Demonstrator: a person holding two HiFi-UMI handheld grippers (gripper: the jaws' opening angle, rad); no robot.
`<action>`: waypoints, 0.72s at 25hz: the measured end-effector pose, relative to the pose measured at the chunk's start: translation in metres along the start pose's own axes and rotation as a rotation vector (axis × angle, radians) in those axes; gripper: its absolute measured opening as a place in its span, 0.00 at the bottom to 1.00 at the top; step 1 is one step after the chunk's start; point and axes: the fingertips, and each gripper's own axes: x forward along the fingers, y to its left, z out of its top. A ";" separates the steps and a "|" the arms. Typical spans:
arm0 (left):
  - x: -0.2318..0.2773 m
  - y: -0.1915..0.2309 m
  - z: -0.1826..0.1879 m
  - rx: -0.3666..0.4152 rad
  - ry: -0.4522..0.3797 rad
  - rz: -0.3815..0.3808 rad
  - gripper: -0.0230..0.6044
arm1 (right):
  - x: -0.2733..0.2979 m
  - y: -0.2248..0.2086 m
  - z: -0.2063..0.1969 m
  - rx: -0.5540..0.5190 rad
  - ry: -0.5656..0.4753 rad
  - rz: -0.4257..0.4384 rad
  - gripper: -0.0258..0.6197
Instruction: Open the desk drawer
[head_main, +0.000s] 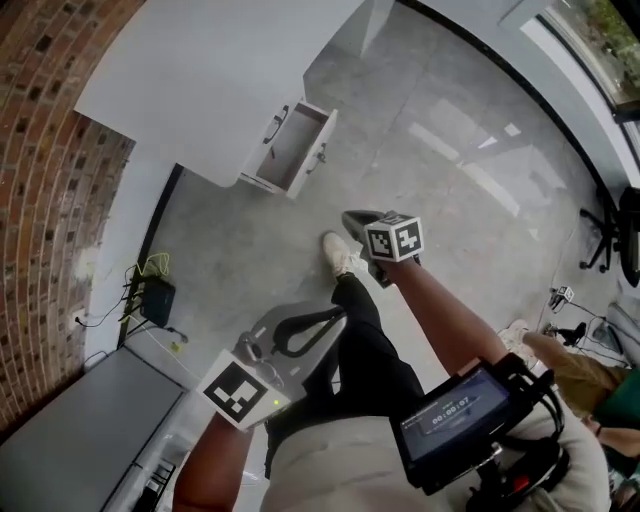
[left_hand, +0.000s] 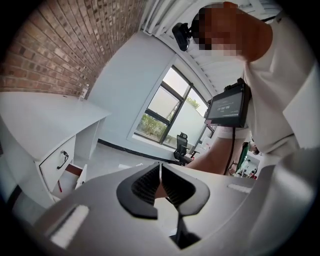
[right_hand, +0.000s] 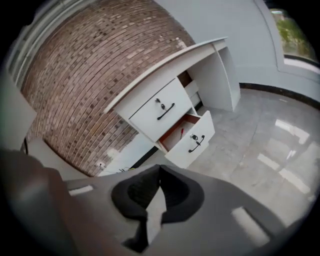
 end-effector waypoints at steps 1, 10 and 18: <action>-0.010 -0.007 0.003 -0.006 -0.005 0.005 0.06 | -0.011 0.014 -0.003 -0.033 0.013 0.000 0.04; -0.078 -0.075 0.027 0.027 -0.033 0.010 0.05 | -0.099 0.143 -0.012 -0.280 0.052 0.013 0.04; -0.111 -0.114 0.033 0.035 -0.044 0.040 0.05 | -0.155 0.234 -0.013 -0.530 0.049 0.041 0.04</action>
